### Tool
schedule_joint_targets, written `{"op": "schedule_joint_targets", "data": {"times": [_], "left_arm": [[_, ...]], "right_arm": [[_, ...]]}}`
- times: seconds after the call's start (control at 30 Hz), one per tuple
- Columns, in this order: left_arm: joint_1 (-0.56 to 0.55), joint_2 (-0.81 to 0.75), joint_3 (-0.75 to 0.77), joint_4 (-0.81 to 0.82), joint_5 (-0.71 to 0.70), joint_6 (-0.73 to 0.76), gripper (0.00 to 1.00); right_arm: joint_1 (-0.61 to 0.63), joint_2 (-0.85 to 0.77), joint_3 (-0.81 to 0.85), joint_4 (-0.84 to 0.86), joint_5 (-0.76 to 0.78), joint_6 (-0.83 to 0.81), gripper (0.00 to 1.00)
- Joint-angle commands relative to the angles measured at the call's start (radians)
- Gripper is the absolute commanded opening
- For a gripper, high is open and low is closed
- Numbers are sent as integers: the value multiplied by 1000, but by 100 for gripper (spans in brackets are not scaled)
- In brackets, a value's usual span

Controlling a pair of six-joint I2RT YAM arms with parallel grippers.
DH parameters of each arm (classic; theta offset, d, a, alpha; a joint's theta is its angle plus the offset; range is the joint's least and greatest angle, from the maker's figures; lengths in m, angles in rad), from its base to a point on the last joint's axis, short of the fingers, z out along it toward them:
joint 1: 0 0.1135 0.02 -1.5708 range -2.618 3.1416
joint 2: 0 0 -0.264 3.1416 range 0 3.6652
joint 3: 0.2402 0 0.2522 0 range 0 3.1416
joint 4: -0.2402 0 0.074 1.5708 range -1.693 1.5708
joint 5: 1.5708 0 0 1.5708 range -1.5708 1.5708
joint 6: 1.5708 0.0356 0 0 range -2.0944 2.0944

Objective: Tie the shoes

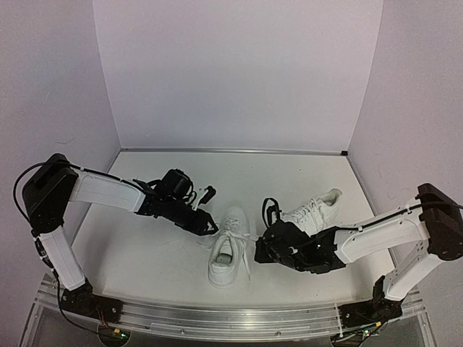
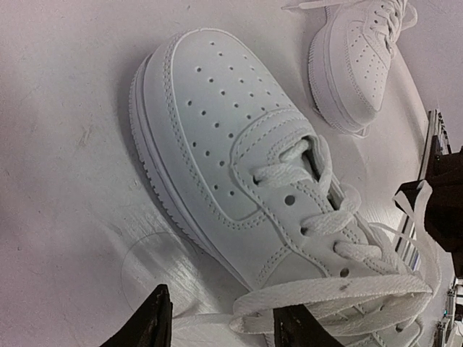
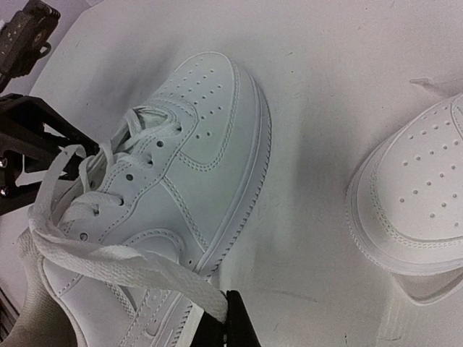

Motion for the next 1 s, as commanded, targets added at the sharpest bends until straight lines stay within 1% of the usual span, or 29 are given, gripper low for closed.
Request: {"op": "schedule_joint_targets", "data": {"times": [0.0,0.13,0.23,0.47,0.67,0.73,0.8,0.9,0.97], "left_arm": [[-9,34,66,38,-1,-25,46],[-13,57,75,34,-16,-30,46],[-13,51,82,-19,-77,0,46],[-12,1,113,-196,-318,108,47],[-24,-40,131,-271,-520,160,47],[-31,-50,134,-273,-506,166,47],[-31,-59,119,-233,-396,158,46],[-32,-48,94,-152,-248,94,46],[-32,-35,72,-92,-178,40,46]], "right_arm": [[-6,-32,-14,17,15,6,0],[-6,-42,-23,15,21,10,0],[-7,-59,-35,10,32,16,0],[-7,-98,-58,-14,56,33,0],[-9,-115,-77,-23,58,42,0],[-9,-109,-72,-22,54,41,0],[-9,-97,-61,-22,45,35,0],[-9,-69,-36,-23,32,27,0],[-9,-59,-25,-22,30,24,0]]}}
